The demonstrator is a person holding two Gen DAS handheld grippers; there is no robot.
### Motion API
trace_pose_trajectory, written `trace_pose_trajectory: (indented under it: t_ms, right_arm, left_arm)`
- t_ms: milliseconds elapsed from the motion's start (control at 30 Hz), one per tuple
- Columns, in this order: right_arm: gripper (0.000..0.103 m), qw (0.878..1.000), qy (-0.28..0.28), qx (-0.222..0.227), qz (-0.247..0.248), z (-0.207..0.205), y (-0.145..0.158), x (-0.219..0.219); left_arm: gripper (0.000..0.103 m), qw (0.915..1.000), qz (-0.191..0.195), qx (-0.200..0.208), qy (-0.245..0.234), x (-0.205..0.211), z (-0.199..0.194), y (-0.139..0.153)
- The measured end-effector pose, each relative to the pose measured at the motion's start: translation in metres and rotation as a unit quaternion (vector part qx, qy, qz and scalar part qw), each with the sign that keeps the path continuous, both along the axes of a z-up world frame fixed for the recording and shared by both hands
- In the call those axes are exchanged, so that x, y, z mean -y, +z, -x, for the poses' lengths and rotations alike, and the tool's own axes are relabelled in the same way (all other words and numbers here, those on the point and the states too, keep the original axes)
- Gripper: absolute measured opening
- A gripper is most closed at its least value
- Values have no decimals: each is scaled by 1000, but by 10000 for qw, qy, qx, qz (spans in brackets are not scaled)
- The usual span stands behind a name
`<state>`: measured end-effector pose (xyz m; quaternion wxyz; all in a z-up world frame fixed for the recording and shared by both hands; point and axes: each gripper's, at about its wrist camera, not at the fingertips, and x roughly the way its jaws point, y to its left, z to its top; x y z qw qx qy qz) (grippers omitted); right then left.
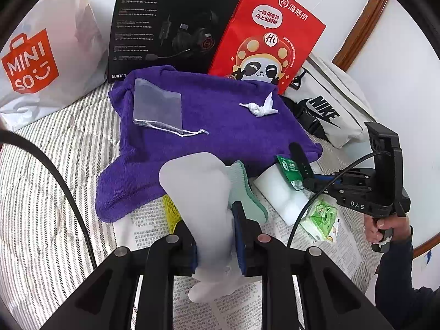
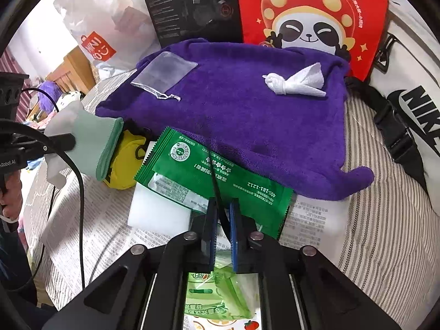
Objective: Organize soft objects
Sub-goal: 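Lift the glove with the left tool while the right tool lifts the strap toward the towel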
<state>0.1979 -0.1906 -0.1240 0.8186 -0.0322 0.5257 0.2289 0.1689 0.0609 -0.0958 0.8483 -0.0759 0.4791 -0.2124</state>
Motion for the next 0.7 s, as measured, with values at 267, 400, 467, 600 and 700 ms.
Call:
trace_pose_trajectory:
  t_ms: [267, 400, 467, 600, 700]
  right_arm:
    - [3, 9995, -88, 294, -20, 5, 18, 2]
    - [3, 9989, -139, 453, -71, 4, 30, 2]
    - [3, 9984, -201, 506, -123, 2, 34, 3]
    - [3, 9977, -313, 573, -168, -2, 40, 7]
    - [3, 9968, -422, 639, -221, -7, 46, 10]
  left_arm:
    - [20, 9999, 70, 70, 41, -3, 0, 2]
    - [20, 9999, 50, 95, 41, -1, -3, 5]
    - [20, 9999, 31, 108, 51, -1, -5, 6]
    - [20, 9998, 33, 175, 75, -3, -9, 9]
    - [20, 9998, 21, 172, 127, -5, -15, 10]
